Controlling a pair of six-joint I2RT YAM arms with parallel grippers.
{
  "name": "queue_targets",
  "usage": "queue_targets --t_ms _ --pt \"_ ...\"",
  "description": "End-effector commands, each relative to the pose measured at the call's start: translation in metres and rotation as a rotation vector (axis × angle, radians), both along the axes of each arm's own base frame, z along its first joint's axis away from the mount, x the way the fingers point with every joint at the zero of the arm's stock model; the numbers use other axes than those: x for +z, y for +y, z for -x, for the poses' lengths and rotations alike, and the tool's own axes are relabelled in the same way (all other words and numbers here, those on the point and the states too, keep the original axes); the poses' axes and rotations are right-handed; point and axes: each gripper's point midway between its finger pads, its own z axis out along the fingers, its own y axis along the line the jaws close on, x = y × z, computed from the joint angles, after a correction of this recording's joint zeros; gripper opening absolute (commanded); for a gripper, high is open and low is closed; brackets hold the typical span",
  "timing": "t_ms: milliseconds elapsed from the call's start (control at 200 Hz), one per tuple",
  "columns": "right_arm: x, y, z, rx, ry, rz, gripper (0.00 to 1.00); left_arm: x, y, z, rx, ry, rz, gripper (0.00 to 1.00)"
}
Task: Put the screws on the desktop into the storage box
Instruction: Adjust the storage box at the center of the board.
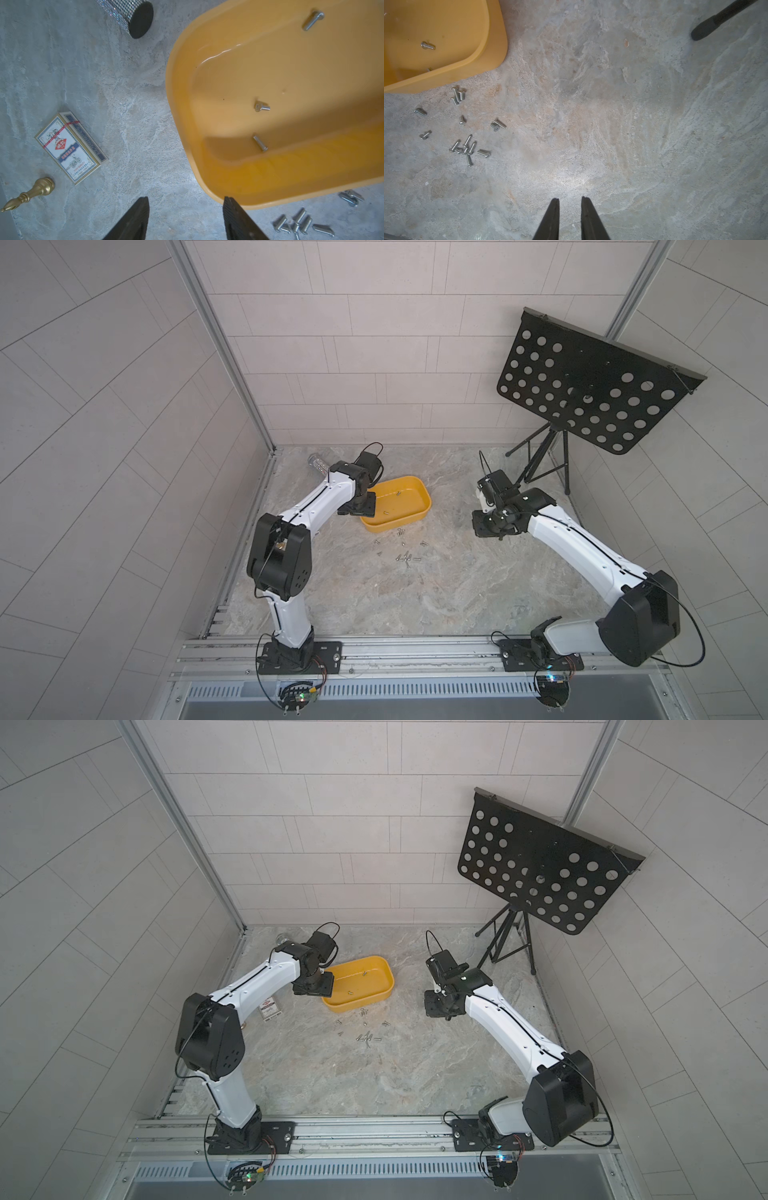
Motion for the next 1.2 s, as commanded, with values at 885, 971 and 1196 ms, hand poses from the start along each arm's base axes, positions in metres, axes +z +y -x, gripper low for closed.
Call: queue_targets --t_ms 885,971,1196 --pt "0.002 -0.005 0.003 0.006 0.002 0.022 0.24 -0.065 -0.003 -0.042 -0.003 0.119 0.003 0.44" --pt "0.002 -0.004 0.003 0.008 0.002 0.022 0.24 -0.065 -0.006 -0.052 -0.012 0.114 0.003 0.43" --pt "-0.001 -0.003 0.002 0.010 0.008 0.021 0.24 -0.063 -0.017 -0.070 -0.038 0.110 0.019 0.42"
